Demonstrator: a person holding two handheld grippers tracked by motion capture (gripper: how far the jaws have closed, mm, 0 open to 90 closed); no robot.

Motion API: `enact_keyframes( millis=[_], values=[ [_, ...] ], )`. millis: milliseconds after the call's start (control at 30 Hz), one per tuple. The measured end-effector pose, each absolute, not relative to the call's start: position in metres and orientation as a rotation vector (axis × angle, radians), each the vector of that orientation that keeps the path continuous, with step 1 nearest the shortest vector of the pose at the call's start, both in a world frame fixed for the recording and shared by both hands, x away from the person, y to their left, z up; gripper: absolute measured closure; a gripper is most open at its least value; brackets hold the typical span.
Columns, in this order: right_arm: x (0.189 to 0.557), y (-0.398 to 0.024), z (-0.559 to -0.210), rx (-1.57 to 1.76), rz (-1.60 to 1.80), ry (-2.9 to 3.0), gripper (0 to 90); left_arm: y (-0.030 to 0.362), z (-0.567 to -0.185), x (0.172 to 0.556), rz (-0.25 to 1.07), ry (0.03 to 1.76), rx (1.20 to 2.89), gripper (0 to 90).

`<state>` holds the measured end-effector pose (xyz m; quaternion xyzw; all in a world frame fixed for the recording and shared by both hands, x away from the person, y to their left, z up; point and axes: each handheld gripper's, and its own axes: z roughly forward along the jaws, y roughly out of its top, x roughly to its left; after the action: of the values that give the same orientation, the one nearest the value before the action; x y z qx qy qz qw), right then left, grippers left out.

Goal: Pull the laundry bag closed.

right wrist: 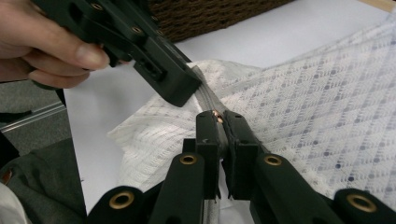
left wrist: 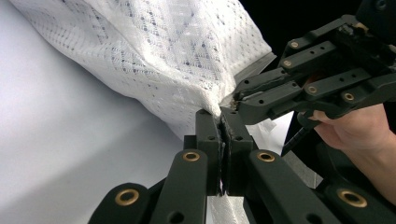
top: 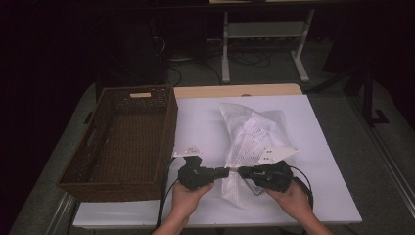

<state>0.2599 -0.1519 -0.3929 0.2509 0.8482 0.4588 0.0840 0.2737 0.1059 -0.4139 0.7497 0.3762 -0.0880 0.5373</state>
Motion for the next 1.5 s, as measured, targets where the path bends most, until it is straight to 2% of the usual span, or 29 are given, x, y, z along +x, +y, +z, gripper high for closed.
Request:
enact_keyframes(
  millis=[400,733,933,1100,1500],
  values=[
    [0.266,-0.148,-0.396,0.684,1.381,2.546,83.4,0.107,-0.419,0.275,-0.251,0.903,1.775,87.3],
    [0.265,-0.157,-0.399,0.908,1.532,2.506,86.0,0.107,-0.418,0.27,-0.194,0.916,1.745,88.0],
    [0.267,-0.178,-0.409,1.097,1.684,2.446,86.0,0.112,-0.413,0.272,-0.167,0.916,1.749,88.0],
    [0.261,-0.182,-0.406,1.09,1.617,2.448,86.4,0.113,-0.413,0.272,-0.145,0.924,1.741,88.0],
    [0.257,-0.223,-0.41,1.205,1.575,2.396,86.4,0.126,-0.418,0.274,-0.104,0.972,1.734,87.9]
  ],
)
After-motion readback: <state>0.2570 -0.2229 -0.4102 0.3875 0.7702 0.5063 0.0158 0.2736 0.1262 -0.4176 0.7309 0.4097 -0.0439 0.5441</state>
